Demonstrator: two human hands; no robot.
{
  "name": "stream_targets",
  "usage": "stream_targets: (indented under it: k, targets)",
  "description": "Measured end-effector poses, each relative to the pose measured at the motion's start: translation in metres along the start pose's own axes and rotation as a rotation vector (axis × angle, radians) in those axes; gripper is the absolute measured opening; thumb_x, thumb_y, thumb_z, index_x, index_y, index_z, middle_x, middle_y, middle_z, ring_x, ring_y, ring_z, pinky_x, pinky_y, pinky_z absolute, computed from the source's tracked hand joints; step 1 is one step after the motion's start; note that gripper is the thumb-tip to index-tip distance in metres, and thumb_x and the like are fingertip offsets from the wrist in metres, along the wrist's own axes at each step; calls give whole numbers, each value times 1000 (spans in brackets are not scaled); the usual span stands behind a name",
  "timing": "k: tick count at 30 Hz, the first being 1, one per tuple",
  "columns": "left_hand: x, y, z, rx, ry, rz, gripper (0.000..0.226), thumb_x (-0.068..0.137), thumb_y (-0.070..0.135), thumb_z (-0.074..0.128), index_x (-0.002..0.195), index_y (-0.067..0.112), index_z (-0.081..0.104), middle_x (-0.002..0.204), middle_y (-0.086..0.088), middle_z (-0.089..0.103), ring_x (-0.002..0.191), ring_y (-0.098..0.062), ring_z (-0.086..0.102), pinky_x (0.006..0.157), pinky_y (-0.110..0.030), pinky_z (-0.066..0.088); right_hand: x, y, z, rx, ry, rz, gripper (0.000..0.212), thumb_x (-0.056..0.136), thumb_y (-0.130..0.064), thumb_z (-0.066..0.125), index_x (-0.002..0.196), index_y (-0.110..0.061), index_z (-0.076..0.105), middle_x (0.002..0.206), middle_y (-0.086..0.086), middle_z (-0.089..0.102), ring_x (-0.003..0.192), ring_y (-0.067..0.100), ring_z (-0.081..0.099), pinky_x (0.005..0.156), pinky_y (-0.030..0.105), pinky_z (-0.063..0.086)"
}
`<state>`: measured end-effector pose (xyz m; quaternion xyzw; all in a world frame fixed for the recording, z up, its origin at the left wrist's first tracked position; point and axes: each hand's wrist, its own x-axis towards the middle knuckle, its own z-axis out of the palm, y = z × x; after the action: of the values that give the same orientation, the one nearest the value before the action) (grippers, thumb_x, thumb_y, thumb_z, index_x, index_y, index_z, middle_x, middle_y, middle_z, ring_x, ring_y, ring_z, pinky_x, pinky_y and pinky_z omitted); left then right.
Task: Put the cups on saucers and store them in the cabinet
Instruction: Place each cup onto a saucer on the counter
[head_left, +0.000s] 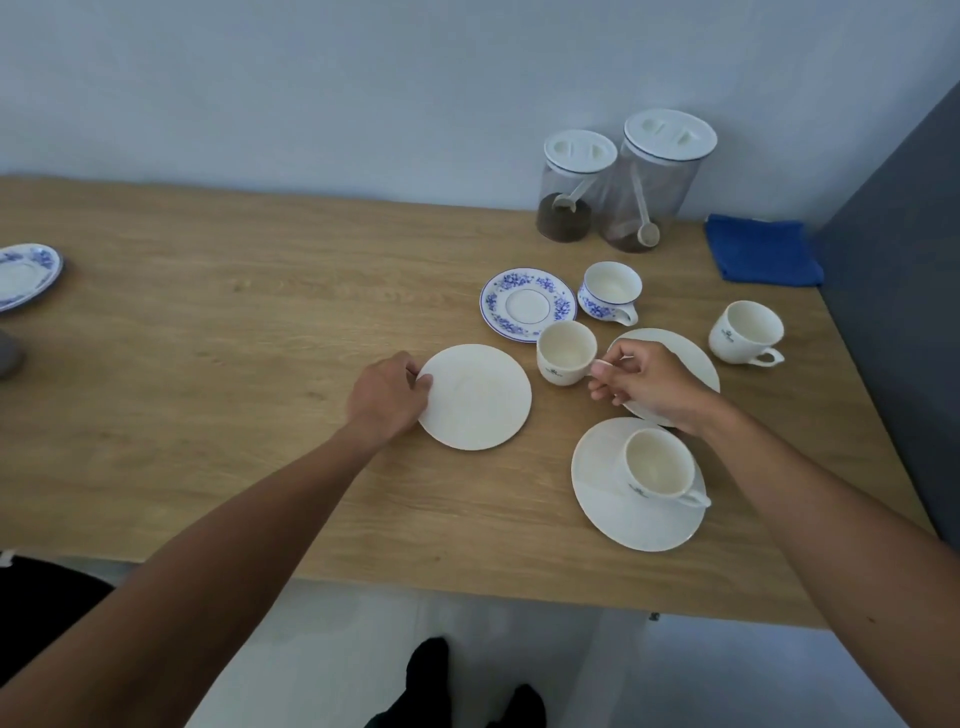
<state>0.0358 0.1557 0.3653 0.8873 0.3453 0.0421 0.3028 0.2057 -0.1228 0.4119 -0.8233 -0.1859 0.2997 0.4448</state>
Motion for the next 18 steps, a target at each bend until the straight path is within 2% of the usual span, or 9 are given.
stream_targets:
  k: [8,14,18]
  targets:
    - [3,-5,-1,-70,-17,-13,17,88,35,62,96,21,65,87,6,66,91,-20,63,81,-36,52,7,-38,42,-7,-174,-113,26,95,-21,65,96,4,60,90,8,78,88,20,76,72,31,55]
    - [2,-8,-1,-83,-10,8,16,89,35,61,97,21,64,86,6,64,87,-19,62,77,-34,52,12,-42,78,-50,-249,-69,23,95,-21,66,97,2,62,88,7,78,86,16,76,68,27,53]
    - [2,-10,0,-91,-1,22,15,88,35,61,95,22,64,80,9,63,84,-18,62,75,-34,52,11,-41,82,-45,-260,-51,19,95,-21,66,96,-2,63,89,6,78,87,16,76,71,30,54]
